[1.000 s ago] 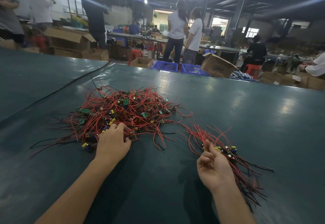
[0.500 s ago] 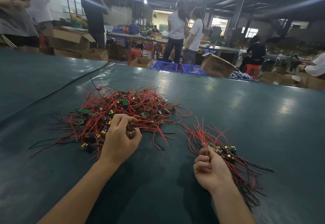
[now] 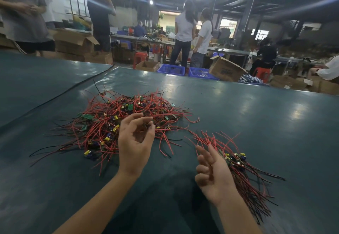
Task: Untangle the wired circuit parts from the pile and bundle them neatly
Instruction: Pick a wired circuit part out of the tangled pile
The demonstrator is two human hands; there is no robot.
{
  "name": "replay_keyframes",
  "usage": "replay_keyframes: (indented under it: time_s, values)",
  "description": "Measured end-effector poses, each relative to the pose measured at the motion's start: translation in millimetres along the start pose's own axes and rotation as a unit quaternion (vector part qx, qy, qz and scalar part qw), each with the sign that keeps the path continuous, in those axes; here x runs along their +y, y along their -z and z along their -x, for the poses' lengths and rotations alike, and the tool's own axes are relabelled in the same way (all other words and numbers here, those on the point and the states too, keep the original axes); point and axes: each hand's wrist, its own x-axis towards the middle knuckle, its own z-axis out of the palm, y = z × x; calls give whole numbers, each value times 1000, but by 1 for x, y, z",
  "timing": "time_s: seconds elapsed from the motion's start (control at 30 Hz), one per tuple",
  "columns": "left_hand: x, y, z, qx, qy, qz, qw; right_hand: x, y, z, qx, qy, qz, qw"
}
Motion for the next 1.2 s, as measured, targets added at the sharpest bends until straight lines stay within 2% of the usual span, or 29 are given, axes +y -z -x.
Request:
replay_keyframes:
  time_s: [0.07, 0.13, 0.2, 0.23, 0.37, 0.57, 0.73, 0.83, 1.0, 1.2]
  values:
    - [2, -9, 7, 6, 170, 129, 977, 10, -8, 4, -24, 16, 92, 995]
    - [3, -16, 14, 8, 298, 244, 923, 22, -16, 9, -38, 43, 166, 985]
    - [4, -20, 22, -6, 362, 306, 881, 32, -22, 12, -42, 90, 215, 972]
    - [4, -23, 26, -18, 377, 315, 871, 35, -23, 13, -40, 121, 231, 965]
    - [6, -28, 35, -80, 379, 261, 884, 36, -24, 13, -8, 230, 257, 939]
    - [8, -26, 38, -177, 346, 189, 902, 35, -20, 8, 1, 274, 263, 925]
    - [6, -27, 37, -161, 363, 163, 903, 34, -15, 5, 20, 273, 272, 923]
    - [4, -28, 36, -116, 378, 161, 904, 32, -13, 4, 41, 273, 262, 925]
    - [4, -29, 33, -79, 420, 225, 875, 31, -13, 4, 34, 279, 248, 927]
    - [8, -25, 32, -160, 490, 193, 835, 34, -17, 7, -40, 303, 265, 915]
